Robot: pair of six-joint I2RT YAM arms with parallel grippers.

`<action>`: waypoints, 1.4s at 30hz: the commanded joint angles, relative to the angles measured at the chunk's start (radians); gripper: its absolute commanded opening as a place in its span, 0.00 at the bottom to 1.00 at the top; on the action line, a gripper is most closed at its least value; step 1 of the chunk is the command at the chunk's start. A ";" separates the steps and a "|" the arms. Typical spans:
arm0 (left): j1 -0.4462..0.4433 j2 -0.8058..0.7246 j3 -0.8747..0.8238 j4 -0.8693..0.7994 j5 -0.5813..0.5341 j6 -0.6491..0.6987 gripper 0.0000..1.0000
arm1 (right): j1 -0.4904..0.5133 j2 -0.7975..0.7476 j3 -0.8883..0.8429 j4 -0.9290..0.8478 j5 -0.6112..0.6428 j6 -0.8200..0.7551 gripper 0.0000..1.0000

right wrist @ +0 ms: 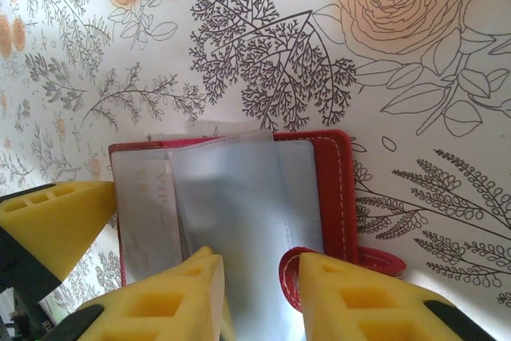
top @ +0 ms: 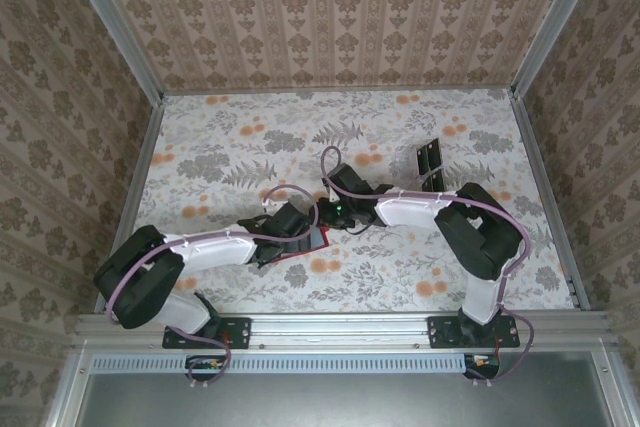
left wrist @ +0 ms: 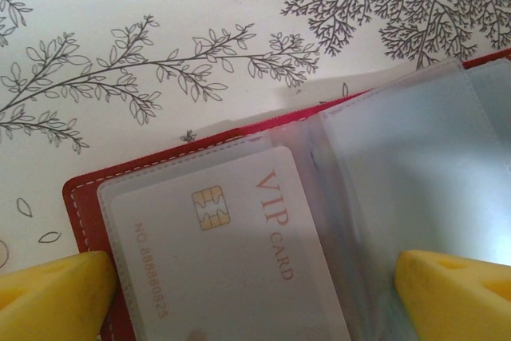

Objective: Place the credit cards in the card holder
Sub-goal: Flip over the card slot on the card holder.

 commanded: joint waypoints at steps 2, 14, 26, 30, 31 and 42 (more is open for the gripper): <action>0.011 0.028 -0.055 -0.134 0.010 -0.044 1.00 | 0.007 0.019 -0.012 0.016 -0.015 0.014 0.31; 0.011 0.029 -0.069 -0.113 0.013 -0.047 1.00 | 0.029 -0.023 -0.039 0.050 -0.006 0.035 0.26; 0.011 0.026 -0.073 -0.099 0.015 -0.047 1.00 | 0.059 0.022 -0.018 0.037 0.006 0.046 0.25; 0.012 0.020 -0.076 -0.101 0.015 -0.047 1.00 | 0.059 0.065 -0.021 0.032 0.021 0.045 0.25; 0.011 0.019 -0.076 -0.099 0.014 -0.045 1.00 | 0.058 0.073 -0.022 0.032 0.021 0.044 0.25; 0.012 -0.008 -0.089 -0.094 0.015 -0.039 1.00 | 0.057 -0.079 -0.087 0.013 0.080 0.049 0.32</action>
